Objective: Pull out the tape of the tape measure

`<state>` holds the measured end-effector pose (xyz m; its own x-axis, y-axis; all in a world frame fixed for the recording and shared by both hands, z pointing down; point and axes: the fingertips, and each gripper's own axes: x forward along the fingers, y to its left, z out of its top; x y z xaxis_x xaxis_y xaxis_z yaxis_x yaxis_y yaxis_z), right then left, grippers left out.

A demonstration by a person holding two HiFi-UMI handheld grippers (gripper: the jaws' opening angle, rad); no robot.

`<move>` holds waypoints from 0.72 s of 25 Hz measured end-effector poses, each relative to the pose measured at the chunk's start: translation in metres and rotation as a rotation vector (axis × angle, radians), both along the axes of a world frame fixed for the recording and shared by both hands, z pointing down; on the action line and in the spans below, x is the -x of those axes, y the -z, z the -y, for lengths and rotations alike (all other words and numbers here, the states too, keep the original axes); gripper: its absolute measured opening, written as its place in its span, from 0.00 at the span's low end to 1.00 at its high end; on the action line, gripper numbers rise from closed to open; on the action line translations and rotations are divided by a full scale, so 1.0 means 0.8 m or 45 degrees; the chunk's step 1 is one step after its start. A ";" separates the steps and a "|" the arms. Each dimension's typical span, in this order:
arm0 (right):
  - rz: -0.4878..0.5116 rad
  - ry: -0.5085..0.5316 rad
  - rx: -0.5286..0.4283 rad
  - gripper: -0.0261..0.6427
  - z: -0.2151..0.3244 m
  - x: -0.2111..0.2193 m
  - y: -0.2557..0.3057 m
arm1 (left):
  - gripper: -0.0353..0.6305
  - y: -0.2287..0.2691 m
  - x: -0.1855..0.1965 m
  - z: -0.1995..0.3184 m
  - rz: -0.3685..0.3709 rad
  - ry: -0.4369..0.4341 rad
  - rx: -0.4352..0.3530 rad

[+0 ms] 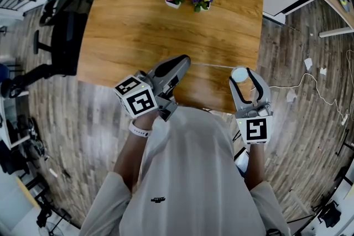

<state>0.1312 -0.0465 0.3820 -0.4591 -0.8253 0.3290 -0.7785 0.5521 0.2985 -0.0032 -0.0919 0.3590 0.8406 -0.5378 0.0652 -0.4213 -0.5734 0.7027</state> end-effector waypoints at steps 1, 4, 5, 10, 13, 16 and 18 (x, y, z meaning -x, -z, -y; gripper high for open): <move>0.002 -0.011 0.012 0.37 -0.001 -0.002 -0.003 | 0.11 0.000 0.000 0.000 0.009 0.005 -0.005; 0.020 -0.062 0.034 0.37 0.001 -0.011 -0.009 | 0.11 0.001 0.006 0.005 0.029 0.039 -0.012; 0.024 -0.081 0.037 0.37 0.002 -0.016 -0.009 | 0.11 0.001 0.011 0.007 0.034 0.057 -0.012; 0.035 -0.134 0.067 0.37 0.000 -0.036 -0.017 | 0.11 0.000 0.038 0.013 0.073 0.115 -0.027; -0.002 -0.113 0.059 0.37 -0.002 -0.033 -0.020 | 0.11 -0.003 0.041 0.013 0.124 0.120 -0.046; 0.001 -0.129 0.065 0.37 0.002 -0.035 -0.022 | 0.11 -0.010 0.044 0.018 0.179 0.147 -0.066; 0.012 -0.172 0.085 0.37 0.005 -0.045 -0.027 | 0.11 -0.015 0.052 0.022 0.247 0.190 -0.074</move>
<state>0.1669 -0.0501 0.4039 -0.3488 -0.8561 0.3814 -0.8497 0.4606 0.2568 -0.0450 -0.1093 0.3706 0.7265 -0.6624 0.1830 -0.6279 -0.5316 0.5684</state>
